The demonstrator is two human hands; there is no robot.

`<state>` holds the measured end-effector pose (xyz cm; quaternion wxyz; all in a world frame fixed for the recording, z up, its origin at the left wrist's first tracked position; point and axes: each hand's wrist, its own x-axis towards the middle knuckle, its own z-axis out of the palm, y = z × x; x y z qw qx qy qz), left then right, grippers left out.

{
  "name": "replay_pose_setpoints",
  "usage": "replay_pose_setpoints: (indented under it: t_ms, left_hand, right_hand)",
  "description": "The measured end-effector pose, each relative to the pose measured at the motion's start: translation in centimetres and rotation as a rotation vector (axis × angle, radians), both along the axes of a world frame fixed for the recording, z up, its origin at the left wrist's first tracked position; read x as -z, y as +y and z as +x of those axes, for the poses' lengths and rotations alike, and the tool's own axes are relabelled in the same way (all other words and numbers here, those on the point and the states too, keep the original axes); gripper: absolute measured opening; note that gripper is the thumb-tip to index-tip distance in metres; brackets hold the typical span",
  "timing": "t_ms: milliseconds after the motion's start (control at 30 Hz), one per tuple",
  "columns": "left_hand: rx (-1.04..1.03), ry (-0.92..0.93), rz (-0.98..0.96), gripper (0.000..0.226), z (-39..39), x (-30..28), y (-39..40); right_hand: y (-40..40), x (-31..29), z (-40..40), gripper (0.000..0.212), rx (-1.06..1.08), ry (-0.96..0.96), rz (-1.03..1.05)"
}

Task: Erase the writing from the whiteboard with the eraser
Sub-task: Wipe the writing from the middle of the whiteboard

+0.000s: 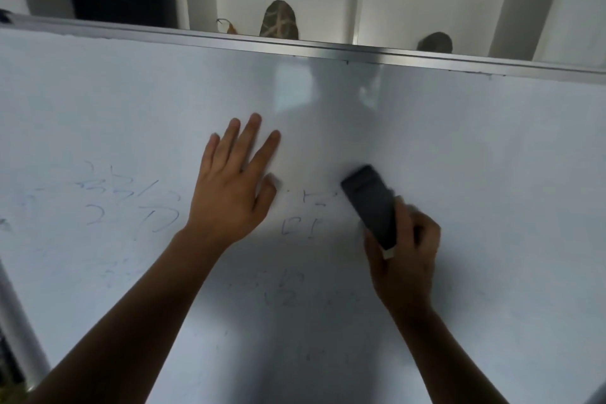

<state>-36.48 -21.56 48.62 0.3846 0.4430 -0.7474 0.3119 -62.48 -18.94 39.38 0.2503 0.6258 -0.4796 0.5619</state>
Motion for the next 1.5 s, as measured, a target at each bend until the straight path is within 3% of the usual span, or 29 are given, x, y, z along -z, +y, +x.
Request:
replay_pose_setpoints:
  t_ms: [33, 133, 167, 300, 333, 433, 467, 567, 600, 733, 767, 867, 900, 933, 1033, 1067, 1200, 1267, 1367, 1400, 1500]
  left_hand:
    - [-0.004, -0.005, 0.003, 0.057, 0.1, 0.1, -0.1]
    - [0.0, -0.023, 0.009, 0.057, 0.5, 0.1, -0.2]
    - [0.006, -0.028, 0.012, 0.057, 0.7, 0.1, -0.3]
    - [0.012, -0.037, 0.017, 0.058, 1.0, 0.2, -0.4]
    - [0.009, -0.041, 0.019, 0.058, 1.0, 0.2, -0.4]
    - [0.011, -0.048, 0.031, 0.059, 1.1, 0.2, -0.5]
    - [0.014, -0.047, 0.032, 0.059, 1.1, 0.2, -0.5]
    - [0.019, -0.049, 0.042, 0.06, 1.3, 0.3, -0.5]
    - [0.02, -0.048, 0.047, 0.06, 1.2, 0.4, -0.6]
    - [0.028, -0.045, 0.062, 0.061, 1.2, 0.5, -0.8]
    - [0.034, -0.044, 0.059, 0.061, 1.3, 0.5, -0.8]
    - [0.047, -0.035, 0.047, 0.061, 1.3, 0.6, -0.9]
    - [0.046, -0.031, 0.044, 0.061, 1.2, 0.7, -1.0]
    - [0.044, -0.031, 0.048, 0.062, 1.1, 0.7, -1.1]
    - [0.041, -0.03, 0.066, 0.064, 0.9, 0.7, -1.2]
    - [0.041, -0.032, 0.065, 0.063, 0.9, 0.6, -1.2]
    - [0.061, -0.02, 0.053, 0.058, 0.9, 0.6, -0.9]
    - [0.066, -0.017, 0.054, 0.058, 0.8, 0.7, -0.9]
    - [0.056, -0.025, 0.064, 0.06, 0.8, 0.7, -1.0]
    - [0.055, -0.028, 0.065, 0.06, 0.9, 0.7, -1.0]
    - [0.051, -0.031, 0.068, 0.059, 0.8, 0.6, -1.1]
  right_hand:
    - [0.1, -0.1, 0.4, 0.061, -0.005, -0.001, 0.001]
    - [0.2, 1.0, 1.6, 0.054, -0.082, 0.551, 0.04]
    - [0.1, 1.2, 1.5, 0.056, -0.101, 0.598, 0.052]
    - [0.0, -0.2, 1.2, 0.066, -0.059, 0.028, 0.048]
    - [0.0, -0.2, 1.5, 0.065, -0.045, 0.089, 0.05]
    - [-0.1, 1.2, 2.3, 0.058, -0.097, 0.572, 0.067]
    - [-0.1, 1.1, 2.1, 0.057, -0.086, 0.576, 0.062]
    - [-0.3, -0.1, 1.2, 0.061, -0.006, 0.093, 0.037]
    - [-0.2, -0.3, 1.2, 0.062, 0.004, 0.023, 0.02]
    - [-0.4, 1.5, 2.1, 0.058, -0.115, 0.555, 0.088]
    - [-0.4, 1.3, 1.9, 0.058, -0.121, 0.544, 0.091]
    - [-0.5, -0.5, 0.9, 0.065, -0.048, 0.074, 0.041]
    - [-0.5, -0.8, 0.9, 0.066, -0.04, 0.014, 0.036]
    - [-0.5, -0.7, 1.1, 0.067, -0.05, 0.091, 0.06]
    - [-0.7, 1.1, 1.8, 0.059, -0.138, 0.56, 0.156]
    - [-0.6, 1.0, 1.7, 0.058, -0.131, 0.582, 0.144]
    - [-0.7, -0.9, 0.7, 0.059, -0.016, 0.067, -0.019]
    - [-1.0, -0.1, 1.0, 0.053, -0.02, 0.117, -0.026]
    - [-1.1, 2.1, 1.3, 0.043, -0.06, 0.544, 0.011]
    - [-1.3, 1.9, 0.9, 0.043, -0.048, 0.555, 0.004]
    - [-1.4, -0.6, 0.4, 0.047, -0.001, 0.093, -0.04]
